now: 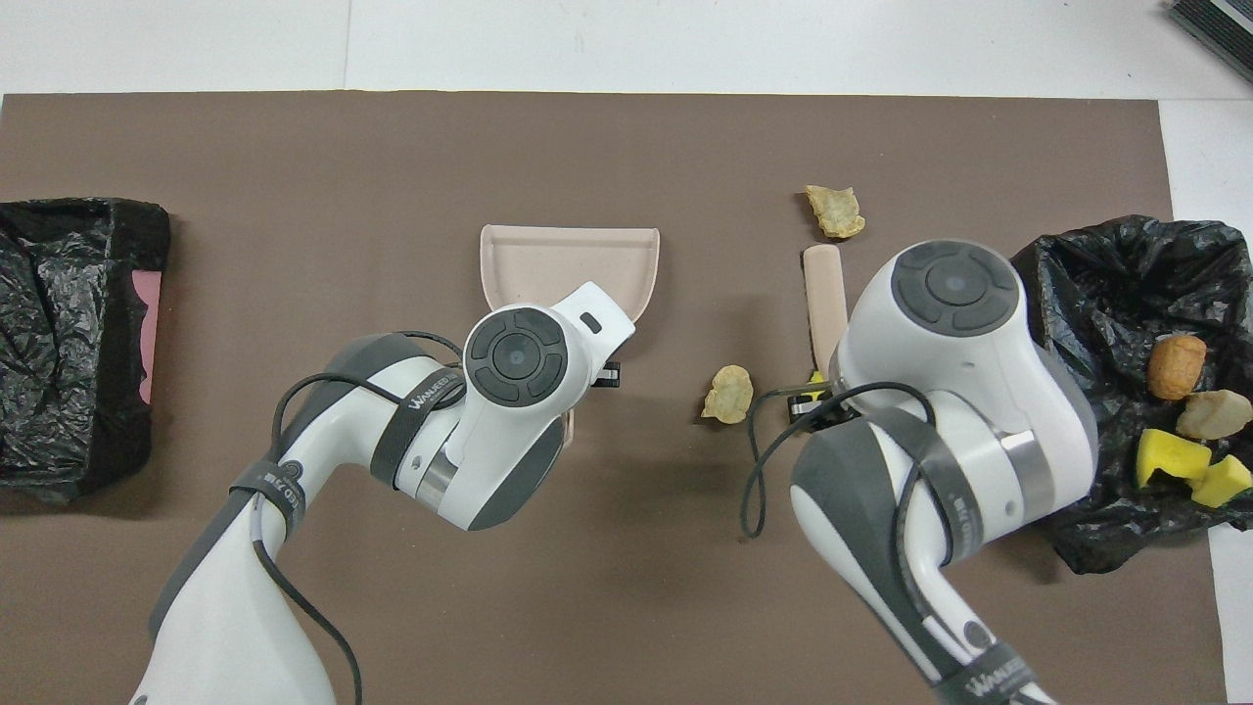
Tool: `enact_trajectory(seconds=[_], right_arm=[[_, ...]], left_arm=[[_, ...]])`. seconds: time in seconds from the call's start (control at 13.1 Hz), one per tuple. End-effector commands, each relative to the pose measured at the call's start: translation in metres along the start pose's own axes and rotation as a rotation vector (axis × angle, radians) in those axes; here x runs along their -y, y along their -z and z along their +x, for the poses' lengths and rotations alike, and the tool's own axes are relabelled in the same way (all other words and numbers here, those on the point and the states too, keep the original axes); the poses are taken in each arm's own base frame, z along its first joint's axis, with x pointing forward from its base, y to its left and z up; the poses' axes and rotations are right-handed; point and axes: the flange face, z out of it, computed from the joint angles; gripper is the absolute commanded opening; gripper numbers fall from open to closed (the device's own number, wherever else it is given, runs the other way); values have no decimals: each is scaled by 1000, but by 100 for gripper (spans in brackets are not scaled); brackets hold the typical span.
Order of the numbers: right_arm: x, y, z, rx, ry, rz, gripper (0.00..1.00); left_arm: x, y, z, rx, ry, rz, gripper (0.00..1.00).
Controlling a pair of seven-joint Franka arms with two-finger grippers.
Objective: Sweep and dump trash in bin
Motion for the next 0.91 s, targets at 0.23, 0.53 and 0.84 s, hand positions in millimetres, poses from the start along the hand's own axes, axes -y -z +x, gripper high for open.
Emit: enact_trajectory(seconds=[0.23, 0.53, 0.84], right_arm=[[-63, -15, 91, -38, 200, -245, 0], [-80, -49, 148, -88, 280, -380, 0], [-65, -66, 152, -69, 334, -393, 0]], left_arm=[[55, 53, 15, -8, -71, 17, 0], [95, 69, 9, 120, -404, 46, 0], [118, 67, 9, 169, -671, 29, 0]])
